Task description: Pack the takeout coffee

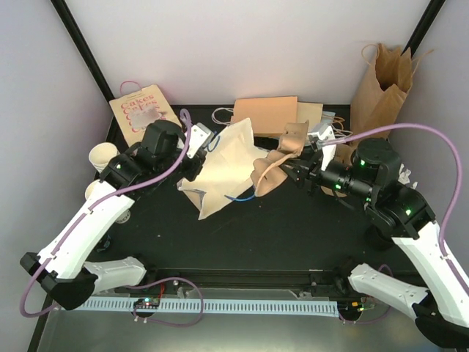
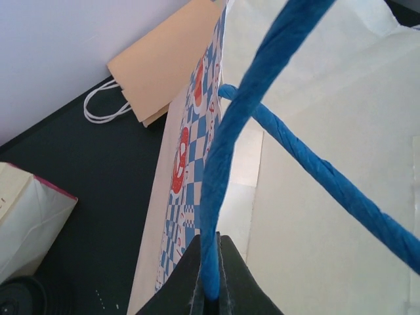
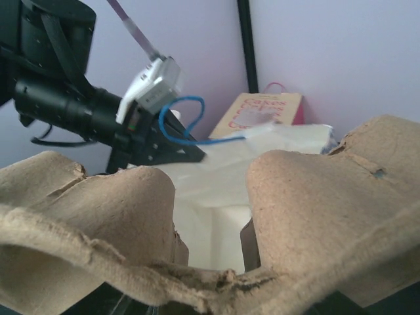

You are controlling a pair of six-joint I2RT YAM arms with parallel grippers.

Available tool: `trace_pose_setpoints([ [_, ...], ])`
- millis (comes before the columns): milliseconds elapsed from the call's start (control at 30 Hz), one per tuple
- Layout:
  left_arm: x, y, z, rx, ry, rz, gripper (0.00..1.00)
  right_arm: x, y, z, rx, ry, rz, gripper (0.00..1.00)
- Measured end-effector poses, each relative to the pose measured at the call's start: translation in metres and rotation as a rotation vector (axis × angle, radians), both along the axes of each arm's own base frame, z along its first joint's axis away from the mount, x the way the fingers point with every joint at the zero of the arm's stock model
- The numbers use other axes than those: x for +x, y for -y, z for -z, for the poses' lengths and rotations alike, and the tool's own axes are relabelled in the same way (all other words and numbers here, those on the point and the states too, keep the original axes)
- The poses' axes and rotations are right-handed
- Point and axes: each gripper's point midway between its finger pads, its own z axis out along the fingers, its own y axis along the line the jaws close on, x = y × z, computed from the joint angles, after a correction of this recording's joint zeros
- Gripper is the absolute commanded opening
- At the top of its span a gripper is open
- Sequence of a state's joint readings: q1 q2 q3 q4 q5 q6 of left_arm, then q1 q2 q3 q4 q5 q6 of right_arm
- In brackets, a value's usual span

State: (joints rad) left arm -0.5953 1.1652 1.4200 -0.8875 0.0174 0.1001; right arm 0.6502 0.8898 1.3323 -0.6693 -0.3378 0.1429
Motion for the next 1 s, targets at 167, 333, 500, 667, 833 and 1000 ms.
trace_pose_setpoints([
  [167, -0.007, 0.009, -0.001, 0.022, 0.039, 0.032, 0.02, -0.006, -0.02, -0.007, 0.07, -0.067, -0.105, 0.4],
  [333, -0.007, 0.011, -0.002, 0.036, 0.055, 0.032, 0.01, -0.014, -0.041, -0.007, 0.127, -0.155, -0.235, 0.4],
  [500, -0.009, 0.014, -0.003, 0.043, 0.064, 0.041, 0.01, -0.027, -0.052, -0.009, 0.19, -0.212, -0.346, 0.39],
  [667, -0.01, 0.015, -0.003, 0.047, 0.069, 0.041, 0.01, -0.03, -0.063, 0.004, 0.213, -0.283, -0.418, 0.39],
  [833, -0.01, 0.015, -0.004, 0.048, 0.072, 0.041, 0.01, -0.025, -0.071, 0.03, 0.192, -0.351, -0.429, 0.38],
  [1000, -0.011, 0.016, -0.005, 0.048, 0.074, 0.044, 0.02, -0.023, -0.072, 0.051, 0.17, -0.393, -0.421, 0.37],
])
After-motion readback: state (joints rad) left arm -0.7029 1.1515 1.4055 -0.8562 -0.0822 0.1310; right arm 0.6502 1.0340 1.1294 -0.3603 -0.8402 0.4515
